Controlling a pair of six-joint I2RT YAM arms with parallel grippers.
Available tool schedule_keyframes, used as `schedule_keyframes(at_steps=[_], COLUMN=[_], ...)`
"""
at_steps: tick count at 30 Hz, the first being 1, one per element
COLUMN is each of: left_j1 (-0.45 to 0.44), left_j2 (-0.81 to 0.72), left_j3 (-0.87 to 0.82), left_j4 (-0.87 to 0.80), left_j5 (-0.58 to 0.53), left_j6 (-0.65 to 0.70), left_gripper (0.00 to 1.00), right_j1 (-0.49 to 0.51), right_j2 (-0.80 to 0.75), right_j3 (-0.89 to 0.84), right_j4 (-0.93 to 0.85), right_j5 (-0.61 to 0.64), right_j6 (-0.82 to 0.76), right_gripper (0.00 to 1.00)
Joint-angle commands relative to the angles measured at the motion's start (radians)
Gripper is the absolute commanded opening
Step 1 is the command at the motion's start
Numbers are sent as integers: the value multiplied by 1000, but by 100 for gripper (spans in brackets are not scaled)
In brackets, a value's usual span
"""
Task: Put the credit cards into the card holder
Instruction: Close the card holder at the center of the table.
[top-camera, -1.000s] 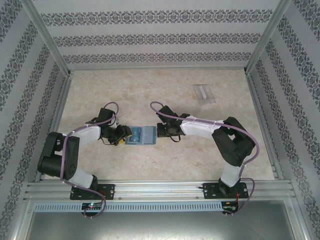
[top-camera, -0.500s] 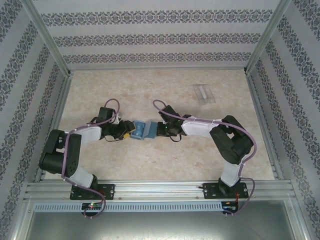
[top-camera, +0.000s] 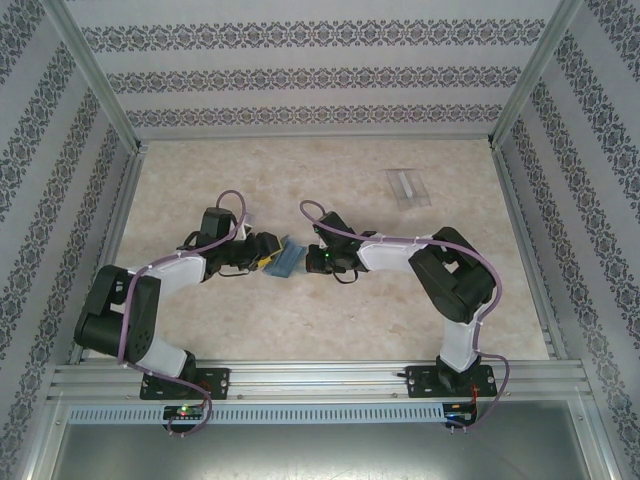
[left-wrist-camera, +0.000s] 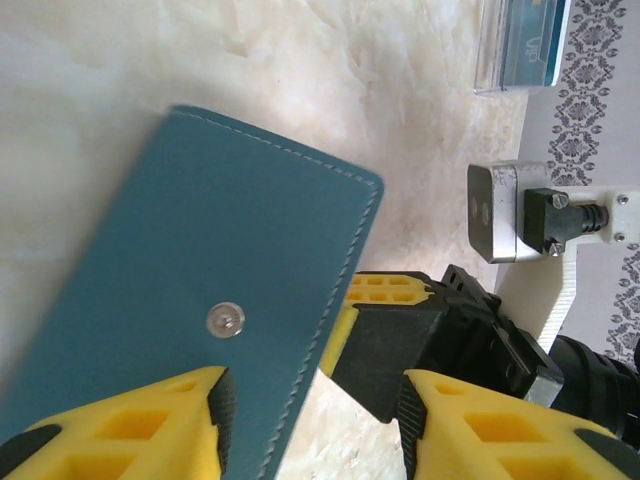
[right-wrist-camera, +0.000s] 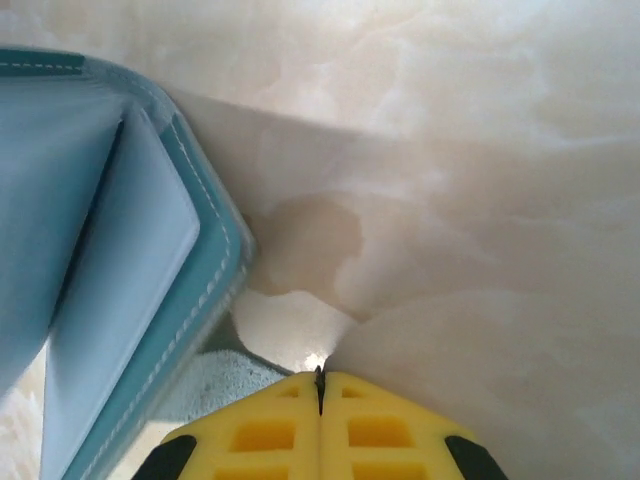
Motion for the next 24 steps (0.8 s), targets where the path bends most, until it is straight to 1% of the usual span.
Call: schedule_keyframes(at_steps=[1,3,4,7,10,13,14,16,20,22,24], left_j1=[-34,-50,-57,-60,-61,-62,-65,-67,-71,-80,-91], left_j2=[54,87,94,96,115,143,145,156,171,165,160], left_j3=[52,72,77,80,106,102,91,91,143,162,197], left_j4=[30,38,40,27,-35,-15,13,26,-55,-90,-174], left_j5=[50,80,77,53,29,4,-12,-37,-74,-89,-113], left_j6=[-16,-19,-22,-12,16,4,-5,-1,30,47,89], left_gripper=[51,52,53,53,53,53,53,53,52,47,45], right_j1=[10,5,2,-4,-10,-16,-18,-19,-23,-31,-46], right_j2=[19,13,5,-28,-65,-94,-103,-113,-120,-133,-154], right_j3=[12,2,-8,-41,-67,-84,-90,-100,-119,-137,-173], right_j4=[30,32,39,65,76,100,113,145,218,258,300], right_j5=[-6,6,9,24,44,32,25,10,-34,-51,-55], right_j6=[13,17,20,21,11,11,8,2,34,49,68], right_gripper=[0,1,1,3,5,7,9,16,22,27,33])
